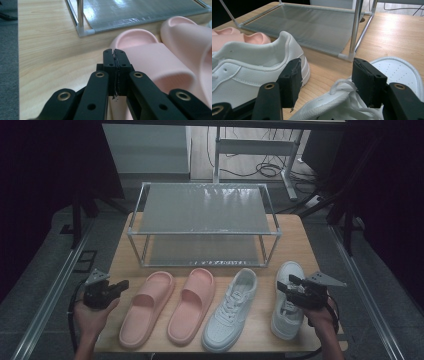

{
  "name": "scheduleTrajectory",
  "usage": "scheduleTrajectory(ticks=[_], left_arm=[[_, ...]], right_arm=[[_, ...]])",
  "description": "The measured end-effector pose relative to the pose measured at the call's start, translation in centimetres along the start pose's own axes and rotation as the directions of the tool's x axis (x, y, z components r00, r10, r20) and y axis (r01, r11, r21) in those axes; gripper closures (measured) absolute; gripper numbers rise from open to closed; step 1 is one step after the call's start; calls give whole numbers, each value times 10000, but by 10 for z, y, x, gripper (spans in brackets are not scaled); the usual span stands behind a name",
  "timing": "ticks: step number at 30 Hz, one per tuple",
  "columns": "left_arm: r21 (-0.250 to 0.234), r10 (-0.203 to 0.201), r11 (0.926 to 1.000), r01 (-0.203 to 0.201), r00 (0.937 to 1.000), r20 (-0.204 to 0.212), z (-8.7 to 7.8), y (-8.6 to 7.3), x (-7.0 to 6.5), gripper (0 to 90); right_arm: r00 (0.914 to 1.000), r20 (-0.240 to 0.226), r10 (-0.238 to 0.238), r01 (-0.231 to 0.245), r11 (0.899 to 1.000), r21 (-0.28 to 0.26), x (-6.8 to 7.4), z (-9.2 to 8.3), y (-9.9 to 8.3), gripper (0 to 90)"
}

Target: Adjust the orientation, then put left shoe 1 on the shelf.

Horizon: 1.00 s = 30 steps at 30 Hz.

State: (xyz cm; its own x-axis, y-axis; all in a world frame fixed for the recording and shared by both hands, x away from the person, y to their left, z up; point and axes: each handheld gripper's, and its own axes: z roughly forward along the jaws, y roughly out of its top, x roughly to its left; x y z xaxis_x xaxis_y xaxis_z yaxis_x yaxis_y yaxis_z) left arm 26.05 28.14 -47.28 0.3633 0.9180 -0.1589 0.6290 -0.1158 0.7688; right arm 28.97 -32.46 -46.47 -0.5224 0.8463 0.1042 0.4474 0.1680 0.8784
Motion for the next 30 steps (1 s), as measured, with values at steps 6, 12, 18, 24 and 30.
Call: scheduleTrajectory(ticks=[6,12,18,24,30], left_arm=[[-273,282,9992,-280,9996,64,-20,-18,-18,892],[-339,474,9983,-468,9987,169,-25,-28,-34,888],[-418,542,9977,-532,9983,226,-27,-29,-43,889],[-420,515,9979,-494,9973,525,-32,-35,-52,887],[-75,640,9979,-636,9935,938,-24,-41,-65,836]], right_arm=[[9999,80,-74,76,9995,-295,2,-3,2,423],[9999,32,-149,150,9994,-322,5,-4,3,422],[9999,62,-80,82,9997,-250,3,-3,2,422],[10000,46,-85,86,9996,-258,3,-3,2,422],[9999,33,-129,129,9996,-238,5,-2,2,422]])
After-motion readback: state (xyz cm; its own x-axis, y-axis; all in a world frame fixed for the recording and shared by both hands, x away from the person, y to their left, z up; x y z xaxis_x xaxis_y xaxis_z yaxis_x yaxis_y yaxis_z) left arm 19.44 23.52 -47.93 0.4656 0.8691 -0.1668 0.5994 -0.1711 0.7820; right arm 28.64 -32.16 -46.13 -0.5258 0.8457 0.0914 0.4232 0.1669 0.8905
